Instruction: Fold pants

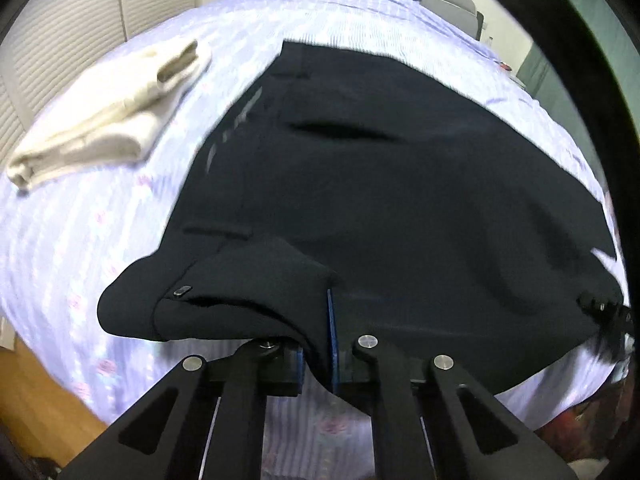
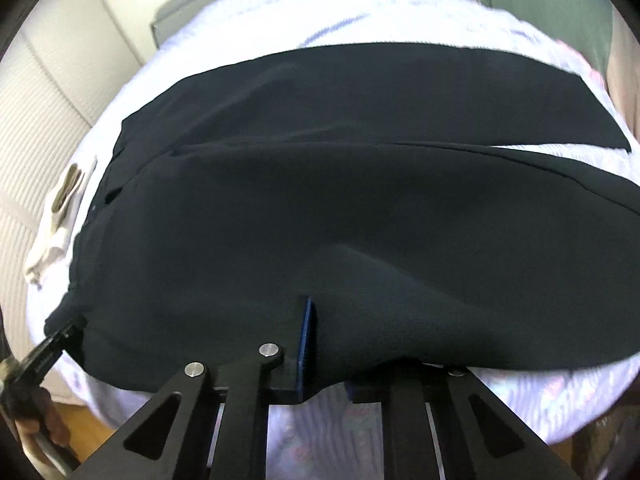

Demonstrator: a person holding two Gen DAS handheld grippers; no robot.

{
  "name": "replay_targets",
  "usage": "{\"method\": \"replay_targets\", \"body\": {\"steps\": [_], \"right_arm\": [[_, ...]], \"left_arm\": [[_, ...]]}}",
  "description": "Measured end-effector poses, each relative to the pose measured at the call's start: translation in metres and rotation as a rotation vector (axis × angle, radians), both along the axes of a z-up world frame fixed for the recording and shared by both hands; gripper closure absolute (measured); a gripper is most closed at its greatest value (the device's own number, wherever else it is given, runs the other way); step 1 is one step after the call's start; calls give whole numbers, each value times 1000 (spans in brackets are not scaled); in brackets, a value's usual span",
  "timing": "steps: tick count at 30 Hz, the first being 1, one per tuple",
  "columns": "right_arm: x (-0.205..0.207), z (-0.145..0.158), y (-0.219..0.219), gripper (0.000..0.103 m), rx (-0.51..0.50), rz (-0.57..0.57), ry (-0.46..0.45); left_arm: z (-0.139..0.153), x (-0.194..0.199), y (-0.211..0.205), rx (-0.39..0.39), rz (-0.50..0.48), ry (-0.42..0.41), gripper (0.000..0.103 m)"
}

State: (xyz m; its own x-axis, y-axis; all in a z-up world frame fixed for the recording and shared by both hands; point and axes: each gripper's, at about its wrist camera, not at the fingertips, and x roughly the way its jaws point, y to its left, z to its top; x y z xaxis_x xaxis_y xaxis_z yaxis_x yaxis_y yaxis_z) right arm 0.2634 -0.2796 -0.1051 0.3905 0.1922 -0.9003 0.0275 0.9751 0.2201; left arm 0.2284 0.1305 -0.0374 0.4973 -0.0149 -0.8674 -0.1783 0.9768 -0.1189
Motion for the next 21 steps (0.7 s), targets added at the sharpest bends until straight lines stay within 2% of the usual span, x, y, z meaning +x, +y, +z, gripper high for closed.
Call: {"method": "replay_targets", "body": {"steps": [4,6,12,16,21], "right_arm": [[12,35,-6,92,-4,-16,18],[22,54,-10,93,23,-40,24],[64,122,-20,93,64,-83,-121],[112,139,-20,93,57,-80,-192],[186,120,-11,93,34,-47,-153]], "left_arm": [[44,23,-2,-2,7,-7,94],[69,40,-3,13,2,-36,95],[139,99,-14,82,-36,-199,95],[152,153,-14,97,-46,-250,94],[131,231,-7,112,-59,-197,94]]}}
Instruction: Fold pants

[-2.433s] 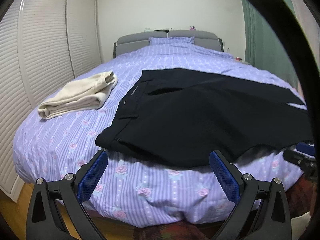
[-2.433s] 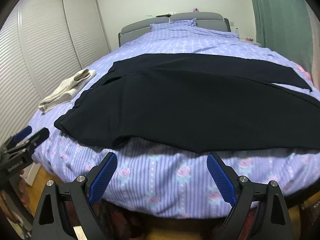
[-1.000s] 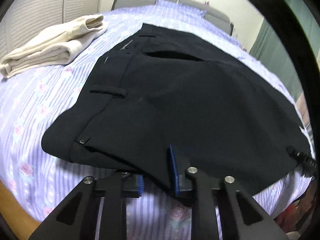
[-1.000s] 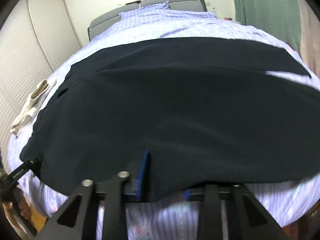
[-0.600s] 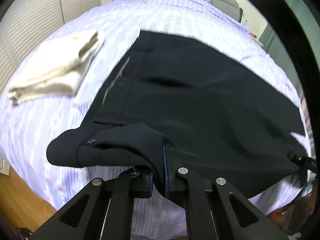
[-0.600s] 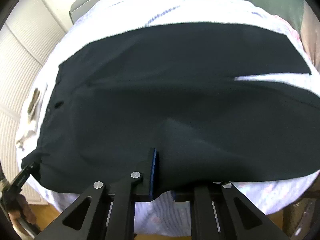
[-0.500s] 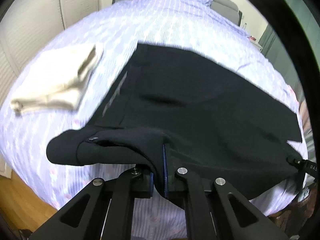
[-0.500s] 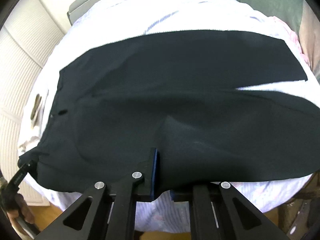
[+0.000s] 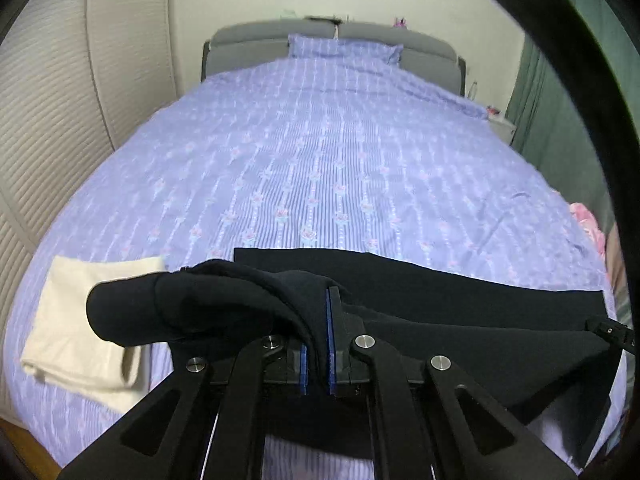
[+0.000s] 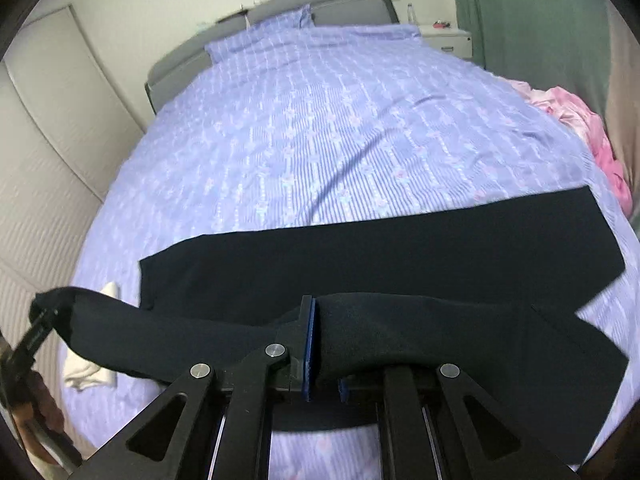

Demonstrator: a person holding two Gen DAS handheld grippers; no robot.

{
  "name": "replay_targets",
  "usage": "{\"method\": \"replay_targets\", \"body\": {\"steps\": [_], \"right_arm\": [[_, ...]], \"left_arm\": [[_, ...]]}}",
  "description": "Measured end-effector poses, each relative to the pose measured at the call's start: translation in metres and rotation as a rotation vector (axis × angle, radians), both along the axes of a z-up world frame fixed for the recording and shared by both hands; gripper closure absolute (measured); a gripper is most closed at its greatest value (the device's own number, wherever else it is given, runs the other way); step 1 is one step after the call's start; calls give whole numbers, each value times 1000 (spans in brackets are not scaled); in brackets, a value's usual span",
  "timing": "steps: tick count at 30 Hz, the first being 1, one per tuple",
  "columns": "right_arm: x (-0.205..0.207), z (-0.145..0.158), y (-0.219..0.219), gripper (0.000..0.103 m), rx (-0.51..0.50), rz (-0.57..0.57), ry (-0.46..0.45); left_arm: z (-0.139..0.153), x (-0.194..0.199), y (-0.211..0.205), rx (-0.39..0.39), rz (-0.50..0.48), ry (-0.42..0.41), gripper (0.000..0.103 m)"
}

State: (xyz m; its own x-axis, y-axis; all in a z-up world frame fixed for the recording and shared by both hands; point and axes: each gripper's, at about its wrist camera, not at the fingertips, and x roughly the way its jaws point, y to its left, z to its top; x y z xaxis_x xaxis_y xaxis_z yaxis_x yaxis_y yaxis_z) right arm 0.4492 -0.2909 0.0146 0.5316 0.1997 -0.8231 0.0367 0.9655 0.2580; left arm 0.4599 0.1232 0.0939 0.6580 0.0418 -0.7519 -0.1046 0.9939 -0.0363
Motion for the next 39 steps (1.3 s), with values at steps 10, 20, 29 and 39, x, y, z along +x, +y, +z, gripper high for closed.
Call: {"method": "replay_targets", "body": {"steps": [10,20,29,39], "right_arm": [[90,-71,14,93,-52,30,95],[143,-117,36,92,-91,44,205],[132,-101,49,52,-21,94,183],[69,-47,37,38,70,145,64]], "left_arm": [[-63,75,17,-30,70,154,94],[-108,102,28,-18,125,267,89],[-70,86,-13,36,12,154,25],[-46,31,-72,97,-197,93,25]]}}
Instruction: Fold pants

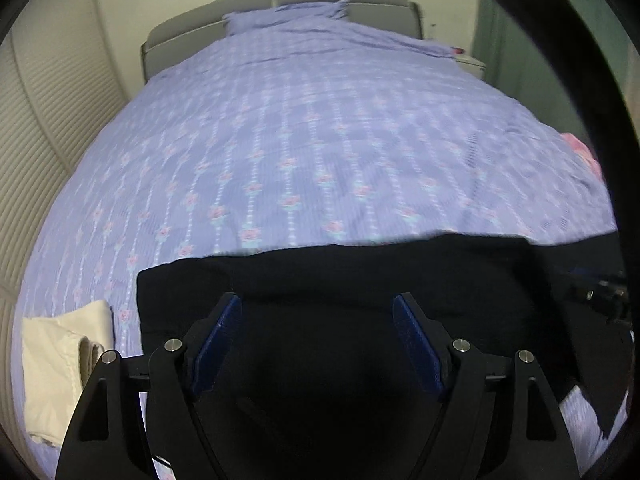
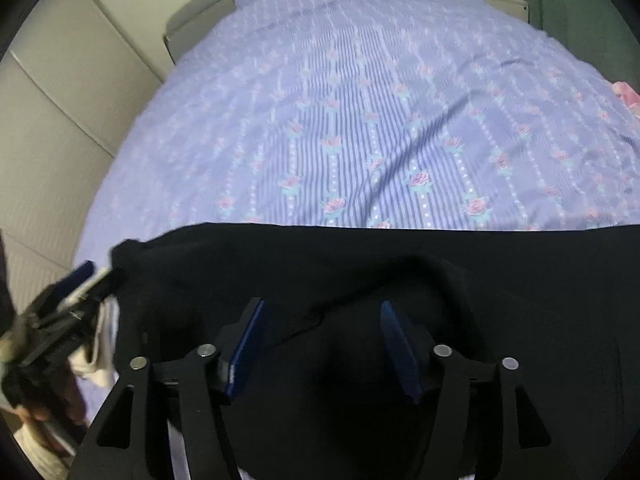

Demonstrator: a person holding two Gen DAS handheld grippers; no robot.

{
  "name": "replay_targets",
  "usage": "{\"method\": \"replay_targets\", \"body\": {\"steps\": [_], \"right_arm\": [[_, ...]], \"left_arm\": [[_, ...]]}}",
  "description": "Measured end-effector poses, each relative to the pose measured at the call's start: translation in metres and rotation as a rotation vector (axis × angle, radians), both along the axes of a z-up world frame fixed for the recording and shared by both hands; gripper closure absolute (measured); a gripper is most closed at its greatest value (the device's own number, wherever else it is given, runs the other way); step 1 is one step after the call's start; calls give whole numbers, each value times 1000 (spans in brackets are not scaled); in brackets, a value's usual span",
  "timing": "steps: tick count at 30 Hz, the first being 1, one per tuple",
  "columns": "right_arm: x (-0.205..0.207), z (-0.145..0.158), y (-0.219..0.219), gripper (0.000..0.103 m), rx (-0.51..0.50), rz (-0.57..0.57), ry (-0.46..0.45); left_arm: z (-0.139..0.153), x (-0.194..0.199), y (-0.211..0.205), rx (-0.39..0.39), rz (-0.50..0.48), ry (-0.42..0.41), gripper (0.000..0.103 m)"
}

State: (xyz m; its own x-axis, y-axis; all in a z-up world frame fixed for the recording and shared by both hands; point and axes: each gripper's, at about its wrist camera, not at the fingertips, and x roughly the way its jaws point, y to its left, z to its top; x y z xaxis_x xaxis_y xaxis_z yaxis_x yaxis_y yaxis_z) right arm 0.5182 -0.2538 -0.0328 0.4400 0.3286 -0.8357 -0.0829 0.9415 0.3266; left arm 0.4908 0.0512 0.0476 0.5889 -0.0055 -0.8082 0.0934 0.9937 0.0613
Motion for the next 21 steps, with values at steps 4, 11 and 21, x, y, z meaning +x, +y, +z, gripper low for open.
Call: {"method": "replay_targets", "body": {"steps": [4,11,21], "right_arm": [[-32,20,-16,38,-33,-26,-50],[-90,32,-61,38,-69,-58,-39],[-189,35,-141,38,-173,-184,-18]], "left_arm": [[13,-28,-22,-20,-74,-19,25],[26,-74,-76,-48,-200,-28,24],[20,-128,-172,-136,-398,44,24]]}}
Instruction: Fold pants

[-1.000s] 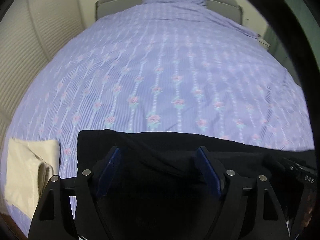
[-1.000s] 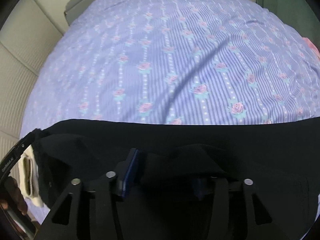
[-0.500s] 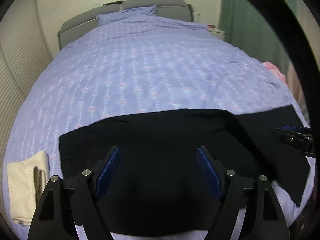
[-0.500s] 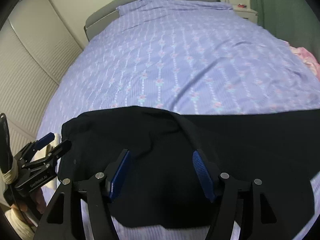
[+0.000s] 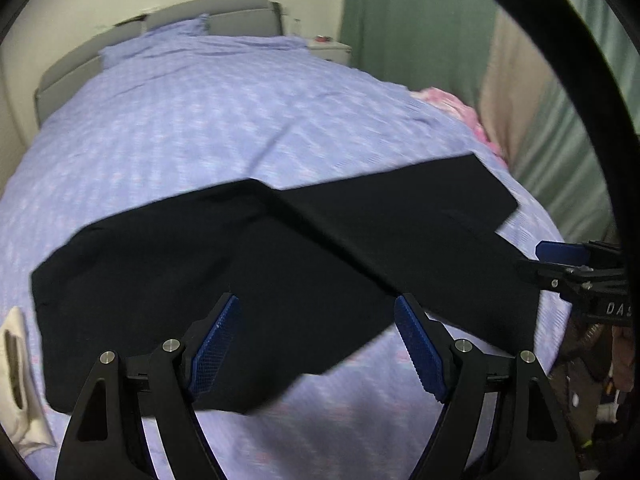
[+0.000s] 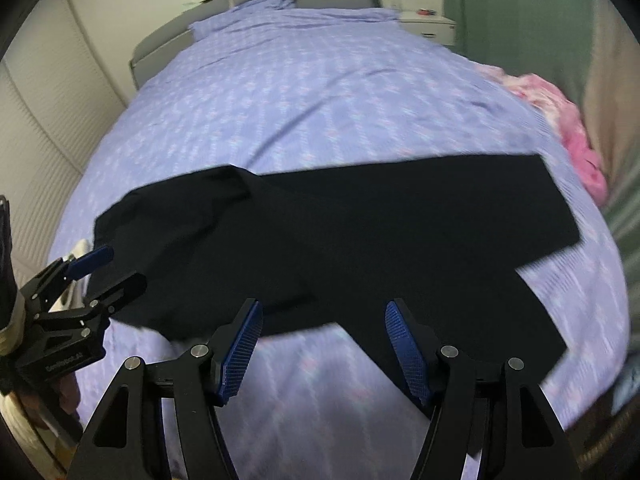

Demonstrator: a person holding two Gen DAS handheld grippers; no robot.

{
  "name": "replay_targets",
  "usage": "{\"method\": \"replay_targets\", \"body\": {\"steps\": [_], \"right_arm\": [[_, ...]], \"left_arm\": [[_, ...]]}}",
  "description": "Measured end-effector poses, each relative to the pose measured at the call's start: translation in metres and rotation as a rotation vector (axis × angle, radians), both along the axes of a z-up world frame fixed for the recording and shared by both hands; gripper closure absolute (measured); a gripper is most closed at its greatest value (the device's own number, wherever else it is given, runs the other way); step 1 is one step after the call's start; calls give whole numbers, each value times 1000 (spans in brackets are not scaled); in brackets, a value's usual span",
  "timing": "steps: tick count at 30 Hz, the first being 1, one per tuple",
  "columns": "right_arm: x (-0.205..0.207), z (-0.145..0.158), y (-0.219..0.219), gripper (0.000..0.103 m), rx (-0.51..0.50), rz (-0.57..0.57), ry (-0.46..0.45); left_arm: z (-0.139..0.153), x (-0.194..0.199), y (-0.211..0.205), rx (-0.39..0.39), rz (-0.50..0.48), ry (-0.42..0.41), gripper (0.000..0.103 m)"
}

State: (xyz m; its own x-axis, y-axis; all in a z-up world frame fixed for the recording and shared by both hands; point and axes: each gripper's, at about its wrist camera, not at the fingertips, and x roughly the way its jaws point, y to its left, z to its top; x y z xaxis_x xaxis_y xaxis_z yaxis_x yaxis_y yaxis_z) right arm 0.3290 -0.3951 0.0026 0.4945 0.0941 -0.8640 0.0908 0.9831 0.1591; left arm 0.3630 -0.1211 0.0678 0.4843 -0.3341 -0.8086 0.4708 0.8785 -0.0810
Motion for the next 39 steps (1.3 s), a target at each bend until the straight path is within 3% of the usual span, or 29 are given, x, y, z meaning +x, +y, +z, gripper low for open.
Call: {"method": "replay_targets", "body": {"steps": [10,19,23,30,39], "right_arm": [[-84,-38,-63,38,-59,-139,95],[-113,-90,-83,38,-38,-204,178],[-121,-110,-87,38,-27,-223,198],[-132,-133,-108,38,32,-324,212],[-136,-147,-133,38,145,-448,182]], "left_arm": [[-34,-38,-79,24,-166,101,24],[-73,-64,-125,81,-283,142,24],[-90,-64,-137,78,-283,174,24],[-124,-44,-155,5,-201,307,27],[-151,-31,-184,8,-178,358,37]]}}
